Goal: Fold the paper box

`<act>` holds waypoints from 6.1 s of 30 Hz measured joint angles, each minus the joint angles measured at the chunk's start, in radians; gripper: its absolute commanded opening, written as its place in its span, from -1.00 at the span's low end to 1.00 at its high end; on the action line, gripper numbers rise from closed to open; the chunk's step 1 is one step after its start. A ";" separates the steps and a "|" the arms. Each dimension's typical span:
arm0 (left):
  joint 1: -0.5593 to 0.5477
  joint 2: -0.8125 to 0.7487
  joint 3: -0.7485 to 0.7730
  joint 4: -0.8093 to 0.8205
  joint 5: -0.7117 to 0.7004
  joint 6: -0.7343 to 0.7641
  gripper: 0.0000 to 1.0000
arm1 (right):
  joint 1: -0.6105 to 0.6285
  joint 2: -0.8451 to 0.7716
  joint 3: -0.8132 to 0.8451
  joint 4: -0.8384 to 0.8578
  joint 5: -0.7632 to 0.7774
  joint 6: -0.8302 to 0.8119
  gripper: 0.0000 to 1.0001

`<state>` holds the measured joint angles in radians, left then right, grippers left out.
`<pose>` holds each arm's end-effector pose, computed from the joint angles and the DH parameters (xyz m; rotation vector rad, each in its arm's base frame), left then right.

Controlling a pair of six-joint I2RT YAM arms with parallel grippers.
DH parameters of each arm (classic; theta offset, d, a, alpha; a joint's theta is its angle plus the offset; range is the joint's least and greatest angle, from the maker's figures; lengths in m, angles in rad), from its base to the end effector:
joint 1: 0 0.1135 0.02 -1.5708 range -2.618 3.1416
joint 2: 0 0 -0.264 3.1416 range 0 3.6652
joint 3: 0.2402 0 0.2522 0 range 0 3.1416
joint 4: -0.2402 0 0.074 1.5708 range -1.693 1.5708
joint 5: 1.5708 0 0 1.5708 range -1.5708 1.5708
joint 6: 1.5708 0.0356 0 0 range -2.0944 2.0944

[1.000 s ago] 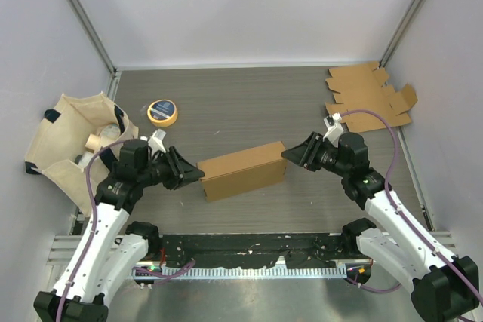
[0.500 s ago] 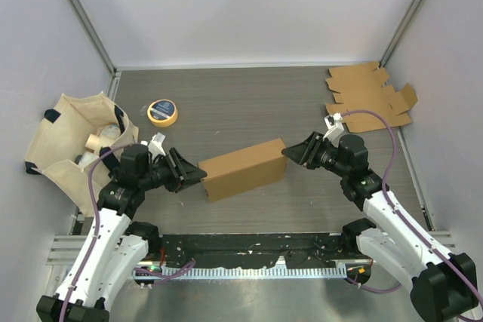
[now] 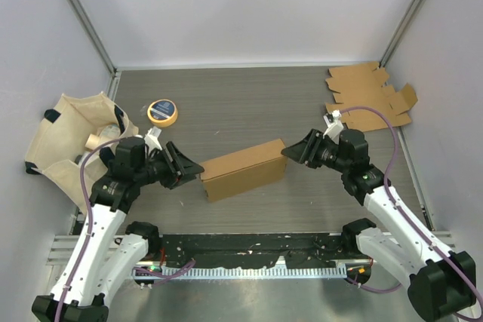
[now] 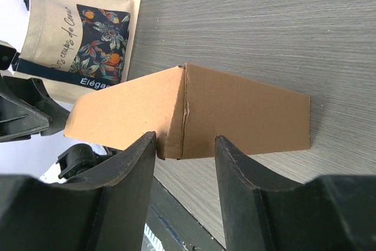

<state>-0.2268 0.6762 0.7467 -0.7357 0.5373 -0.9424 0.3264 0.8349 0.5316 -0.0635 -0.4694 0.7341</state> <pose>0.1289 -0.0484 0.2913 -0.5389 2.3584 -1.1943 0.1778 0.0772 0.2554 0.0852 2.0744 1.1345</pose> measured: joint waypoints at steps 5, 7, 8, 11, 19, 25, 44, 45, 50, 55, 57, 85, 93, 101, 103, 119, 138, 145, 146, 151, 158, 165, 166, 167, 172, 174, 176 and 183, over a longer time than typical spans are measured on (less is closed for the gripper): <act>0.000 0.000 0.011 -0.022 -0.003 -0.001 -0.30 | -0.043 0.033 0.019 -0.014 -0.067 0.008 0.06; 0.000 0.001 0.011 -0.024 -0.001 -0.016 -0.39 | -0.055 0.047 0.029 -0.020 -0.088 0.008 0.03; 0.000 0.000 0.011 -0.022 0.002 -0.024 -0.46 | -0.059 0.053 0.034 -0.021 -0.096 0.007 -0.02; 0.000 0.000 0.008 -0.010 0.018 -0.050 -0.54 | -0.065 0.080 0.041 -0.013 -0.121 0.010 -0.09; 0.000 0.001 -0.018 0.013 0.048 -0.083 -0.55 | -0.068 0.100 0.041 0.024 -0.143 0.032 -0.15; 0.000 0.009 -0.053 0.035 0.055 -0.092 -0.74 | -0.071 0.110 0.040 0.042 -0.139 0.032 -0.26; -0.005 -0.033 -0.138 0.185 0.056 -0.066 -0.25 | -0.077 0.140 -0.027 0.235 -0.097 -0.026 -0.60; -0.007 -0.021 -0.108 0.148 0.031 -0.038 -0.08 | -0.076 0.139 -0.012 0.212 -0.096 -0.029 -0.54; -0.004 0.017 -0.020 0.012 -0.055 0.045 0.05 | -0.075 0.160 0.045 0.120 -0.098 -0.049 -0.48; -0.004 -0.003 -0.067 0.038 -0.036 0.032 0.09 | -0.075 0.174 0.058 0.106 -0.105 -0.052 -0.52; -0.003 -0.020 -0.121 0.080 -0.002 -0.003 0.20 | -0.076 0.174 0.056 0.112 -0.101 -0.051 -0.55; -0.001 0.023 0.001 0.169 -0.018 -0.102 0.46 | -0.075 0.150 0.022 0.156 -0.094 -0.044 -0.61; -0.008 0.031 -0.060 0.172 -0.013 -0.104 0.07 | -0.075 0.166 0.022 0.177 -0.101 -0.042 -0.61; -0.118 -0.029 -0.190 0.252 -0.047 -0.160 -0.64 | -0.077 0.163 0.006 0.207 -0.089 -0.030 -0.69; -0.175 -0.068 -0.217 0.282 -0.091 -0.185 -0.74 | -0.075 0.143 -0.006 0.209 -0.068 -0.023 -0.68; -0.560 0.132 -0.217 0.570 -0.568 -0.239 -0.77 | -0.110 -0.126 -0.172 0.178 0.255 0.126 -0.24; -0.600 -0.197 -0.417 0.518 -0.483 -0.315 0.43 | -0.090 -0.394 -0.180 -0.296 0.117 0.275 0.40; -0.600 -0.264 -0.368 0.212 -0.475 -0.290 0.82 | -0.075 -0.414 -0.120 -0.666 0.072 0.207 0.60; -0.600 -0.256 -0.340 0.190 -0.472 -0.283 0.88 | -0.075 -0.411 -0.095 -0.688 0.076 0.193 0.61; -0.600 -0.151 -0.256 0.187 -0.494 -0.285 0.84 | -0.075 -0.289 -0.050 -0.610 0.047 0.110 0.61; -0.576 0.172 -0.254 0.272 -0.622 -0.253 0.63 | -0.068 0.116 -0.023 -0.369 0.042 -0.068 0.45; -0.415 0.425 -0.255 0.537 -0.513 -0.202 0.29 | 0.033 0.358 0.006 -0.105 0.063 -0.108 0.26; -0.393 0.451 -0.255 0.563 -0.504 -0.200 0.28 | 0.044 0.378 0.011 -0.090 0.076 -0.110 0.18; -0.362 0.483 -0.253 0.591 -0.499 -0.190 0.23 | 0.057 0.404 0.018 -0.061 0.090 -0.110 0.15; -0.187 0.746 -0.041 0.628 -0.471 -0.102 0.29 | 0.068 0.650 0.178 0.096 0.174 -0.076 0.22; -0.119 0.903 0.122 0.622 -0.484 -0.051 0.24 | 0.067 0.800 0.315 0.146 0.206 -0.074 0.28; -0.064 1.046 0.285 0.618 -0.493 -0.004 0.29 | 0.061 0.948 0.464 0.188 0.229 -0.076 0.31; 0.078 1.440 0.837 0.507 -0.505 0.127 0.73 | 0.060 1.382 1.010 0.256 0.255 -0.098 0.66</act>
<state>-0.1486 2.1166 1.5833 -0.2291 0.0322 -0.8154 0.3866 2.2173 1.5414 0.1925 -0.2146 0.6365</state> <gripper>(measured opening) 0.799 0.774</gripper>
